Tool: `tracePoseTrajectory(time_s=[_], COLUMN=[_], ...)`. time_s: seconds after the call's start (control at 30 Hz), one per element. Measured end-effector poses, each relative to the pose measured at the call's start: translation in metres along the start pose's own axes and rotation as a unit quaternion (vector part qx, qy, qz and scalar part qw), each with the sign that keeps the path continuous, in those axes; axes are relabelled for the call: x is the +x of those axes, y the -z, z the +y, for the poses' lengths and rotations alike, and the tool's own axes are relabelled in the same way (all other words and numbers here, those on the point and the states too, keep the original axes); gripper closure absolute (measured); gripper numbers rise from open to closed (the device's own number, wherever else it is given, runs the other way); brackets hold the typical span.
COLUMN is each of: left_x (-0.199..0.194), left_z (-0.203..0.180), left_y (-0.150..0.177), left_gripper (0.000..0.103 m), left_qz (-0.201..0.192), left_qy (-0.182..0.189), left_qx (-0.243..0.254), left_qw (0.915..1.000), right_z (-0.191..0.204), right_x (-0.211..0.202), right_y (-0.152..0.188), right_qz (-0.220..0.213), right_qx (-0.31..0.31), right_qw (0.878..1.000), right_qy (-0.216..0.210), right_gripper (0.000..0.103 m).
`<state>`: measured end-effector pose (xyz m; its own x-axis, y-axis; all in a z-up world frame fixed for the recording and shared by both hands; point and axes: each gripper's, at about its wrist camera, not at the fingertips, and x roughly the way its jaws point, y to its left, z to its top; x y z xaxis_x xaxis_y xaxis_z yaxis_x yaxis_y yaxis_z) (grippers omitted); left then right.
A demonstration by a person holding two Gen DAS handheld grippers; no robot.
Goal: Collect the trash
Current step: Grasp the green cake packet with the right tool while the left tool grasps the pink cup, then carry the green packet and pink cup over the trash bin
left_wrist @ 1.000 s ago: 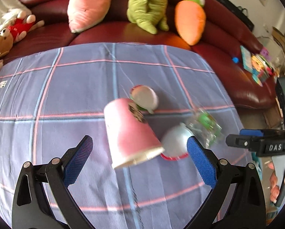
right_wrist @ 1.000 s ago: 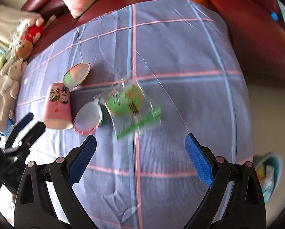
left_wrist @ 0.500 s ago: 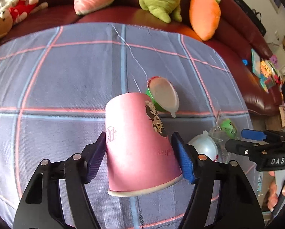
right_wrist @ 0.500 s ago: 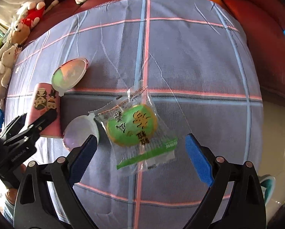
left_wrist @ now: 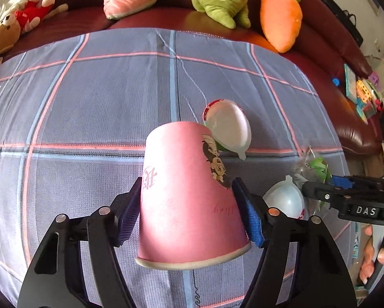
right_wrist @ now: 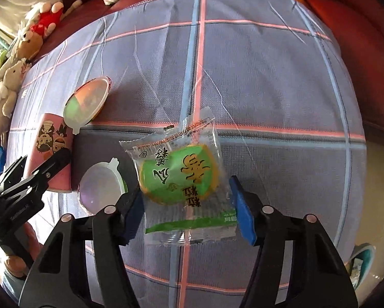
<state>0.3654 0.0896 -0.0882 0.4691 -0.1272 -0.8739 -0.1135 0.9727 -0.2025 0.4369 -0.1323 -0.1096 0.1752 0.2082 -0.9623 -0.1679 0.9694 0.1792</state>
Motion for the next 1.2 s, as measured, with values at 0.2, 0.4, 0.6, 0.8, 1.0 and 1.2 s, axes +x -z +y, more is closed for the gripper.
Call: tracePoseTrajectory(time_s=[0.2, 0.4, 0.6, 0.8, 1.0, 1.2], left_x=[-0.014, -0.045, -0.07, -0.089, -0.092, -0.089], left_z=[-0.001, -0.005, -0.029, -0.072, -0.135, -0.212], left_y=[0.009, 0.027, 0.052, 0.075, 0.1, 0.124], left_gripper=[0.04, 0.039, 0.039, 0.039, 0.039, 0.039], left_qz=[-0.019, -0.033, -0.045, -0.047, -0.037, -0.026], left_qy=[-0.015, -0.004, 0.012, 0.039, 0.07, 0.107], left_qx=[0.009, 0.011, 0.029, 0.063, 0.116, 0.18], left_qw=[0.9997, 0.9994, 0.9985, 0.9961, 0.9901, 0.9774], right_z=[-0.016, -0.035, -0.055, -0.077, -0.115, -0.165], right_x=[-0.016, -0.04, -0.06, -0.086, -0.119, -0.151], right_y=[0.014, 0.045, 0.085, 0.134, 0.185, 0.234], right_qz=[-0.017, -0.032, -0.045, -0.071, -0.107, -0.139], right_qx=[0.032, 0.061, 0.091, 0.123, 0.162, 0.2], right_qw=[0.999, 0.997, 0.994, 0.988, 0.979, 0.969], right_qy=[-0.015, -0.041, -0.05, -0.058, -0.061, -0.04], right_gripper=[0.047, 0.047, 0.047, 0.047, 0.047, 0.047])
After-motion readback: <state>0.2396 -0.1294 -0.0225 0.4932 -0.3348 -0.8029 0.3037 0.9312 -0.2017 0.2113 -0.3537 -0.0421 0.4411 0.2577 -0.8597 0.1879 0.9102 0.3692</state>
